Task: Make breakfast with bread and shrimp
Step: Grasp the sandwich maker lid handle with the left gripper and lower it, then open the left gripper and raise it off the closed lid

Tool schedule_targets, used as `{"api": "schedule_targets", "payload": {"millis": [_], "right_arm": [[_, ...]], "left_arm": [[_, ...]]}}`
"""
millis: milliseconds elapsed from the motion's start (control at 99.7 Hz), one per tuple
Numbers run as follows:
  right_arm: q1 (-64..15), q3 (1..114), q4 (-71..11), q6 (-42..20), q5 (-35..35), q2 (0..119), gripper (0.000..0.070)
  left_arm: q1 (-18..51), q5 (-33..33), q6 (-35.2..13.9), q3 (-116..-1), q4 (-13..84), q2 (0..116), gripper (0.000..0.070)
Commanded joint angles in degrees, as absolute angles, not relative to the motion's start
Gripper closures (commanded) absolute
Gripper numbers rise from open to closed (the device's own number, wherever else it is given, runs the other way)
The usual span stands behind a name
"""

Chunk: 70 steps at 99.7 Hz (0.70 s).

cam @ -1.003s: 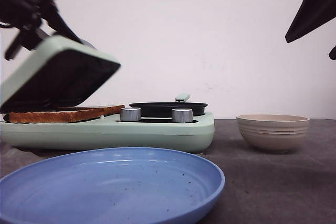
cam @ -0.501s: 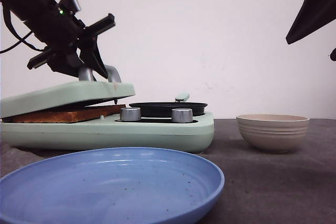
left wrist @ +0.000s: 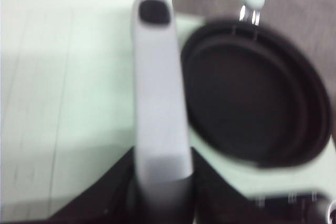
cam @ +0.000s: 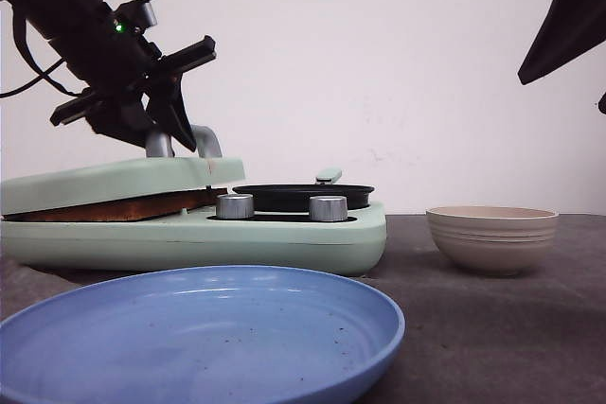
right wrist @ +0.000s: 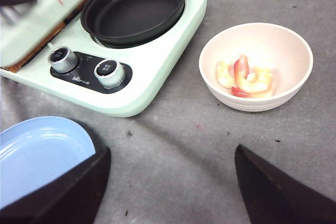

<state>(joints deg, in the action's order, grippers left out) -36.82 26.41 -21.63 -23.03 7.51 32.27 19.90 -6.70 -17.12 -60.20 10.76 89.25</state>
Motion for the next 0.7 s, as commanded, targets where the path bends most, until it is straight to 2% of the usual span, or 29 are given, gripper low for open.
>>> {"api": "schedule_targets", "payload": {"millis": [0, 80, 170, 411, 692], "right_arm": [[-37.4, 26.6, -21.2, -23.8, 7.6, 32.5, 0.0245], [-37.4, 26.6, -21.3, -23.8, 7.6, 32.5, 0.0245], [-37.4, 26.6, -21.3, -23.9, 7.6, 32.4, 0.0245], [-37.4, 26.6, -21.3, -23.6, 7.6, 32.4, 0.0244], [-37.4, 26.6, -21.0, -23.3, 7.6, 32.4, 0.0244]], "left_arm": [[19.6, -6.0, -18.0, -58.9, 15.1, 91.1, 0.0401], [19.5, -6.4, -18.0, -59.2, 15.7, 91.0, 0.0304], [19.5, -6.5, -18.0, -59.9, 16.7, 91.0, 0.0259], [19.5, -7.3, -14.3, -62.7, 19.9, 88.8, 0.0258], [18.7, -7.3, -9.8, -63.3, 19.8, 80.8, 0.0258]]}}
